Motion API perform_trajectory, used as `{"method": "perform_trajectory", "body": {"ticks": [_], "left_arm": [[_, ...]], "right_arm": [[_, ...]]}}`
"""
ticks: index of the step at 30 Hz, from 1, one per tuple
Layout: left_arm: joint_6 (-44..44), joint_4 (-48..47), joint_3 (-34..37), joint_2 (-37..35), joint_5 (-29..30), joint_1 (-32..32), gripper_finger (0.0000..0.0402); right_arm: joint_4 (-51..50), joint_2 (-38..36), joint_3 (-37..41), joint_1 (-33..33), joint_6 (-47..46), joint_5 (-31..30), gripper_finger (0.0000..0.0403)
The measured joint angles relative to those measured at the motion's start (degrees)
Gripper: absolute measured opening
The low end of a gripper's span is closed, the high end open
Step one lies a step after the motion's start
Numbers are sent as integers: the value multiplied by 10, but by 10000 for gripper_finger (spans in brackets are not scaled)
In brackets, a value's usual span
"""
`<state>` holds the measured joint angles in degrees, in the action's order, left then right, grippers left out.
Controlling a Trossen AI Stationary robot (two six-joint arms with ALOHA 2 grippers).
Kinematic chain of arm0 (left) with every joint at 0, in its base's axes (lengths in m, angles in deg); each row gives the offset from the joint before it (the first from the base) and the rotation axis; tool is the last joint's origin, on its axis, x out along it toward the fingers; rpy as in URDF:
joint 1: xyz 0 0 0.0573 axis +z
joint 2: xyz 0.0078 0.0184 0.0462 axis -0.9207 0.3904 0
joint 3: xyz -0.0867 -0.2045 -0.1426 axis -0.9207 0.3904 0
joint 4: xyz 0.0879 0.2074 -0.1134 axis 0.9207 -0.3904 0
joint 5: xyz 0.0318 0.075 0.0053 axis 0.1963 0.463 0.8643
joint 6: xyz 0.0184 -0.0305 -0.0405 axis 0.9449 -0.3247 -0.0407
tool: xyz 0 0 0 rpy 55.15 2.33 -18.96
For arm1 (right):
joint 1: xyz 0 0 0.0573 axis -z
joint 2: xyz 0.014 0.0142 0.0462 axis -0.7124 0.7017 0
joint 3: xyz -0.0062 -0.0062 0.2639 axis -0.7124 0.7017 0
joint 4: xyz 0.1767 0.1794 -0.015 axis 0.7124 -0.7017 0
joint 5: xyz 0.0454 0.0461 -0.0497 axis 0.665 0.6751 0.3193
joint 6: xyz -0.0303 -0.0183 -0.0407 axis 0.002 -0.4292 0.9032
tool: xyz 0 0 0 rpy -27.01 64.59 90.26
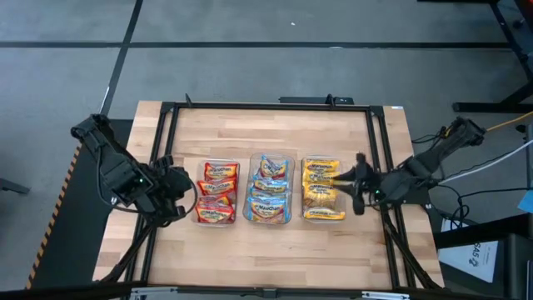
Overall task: Sort Maruchan noodles
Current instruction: Return to Home Position
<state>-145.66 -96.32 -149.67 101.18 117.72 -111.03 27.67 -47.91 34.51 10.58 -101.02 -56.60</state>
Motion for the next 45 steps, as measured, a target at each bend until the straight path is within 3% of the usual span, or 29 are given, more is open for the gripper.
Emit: {"method": "perform_trajectory", "body": {"ticks": [5,8,10,17,21,25,35,45], "left_arm": [[0,0,0,0,0,1,6],[0,0,0,0,0,0,6],[0,0,0,0,0,0,6],[0,0,0,0,0,1,6],[0,0,0,0,0,1,6],[0,0,0,0,0,1,6],[0,1,0,1,0,1,6],[0,1,0,1,0,1,6]], "right_arm": [[285,-45,162,0,112,85,115],[362,-89,229,2,157,126,115],[368,-144,260,20,177,170,115],[358,-294,333,151,231,418,115],[350,-345,354,218,233,499,115],[303,-401,359,258,236,512,115],[282,-385,359,267,246,398,115],[281,-385,359,266,246,387,115]]}}
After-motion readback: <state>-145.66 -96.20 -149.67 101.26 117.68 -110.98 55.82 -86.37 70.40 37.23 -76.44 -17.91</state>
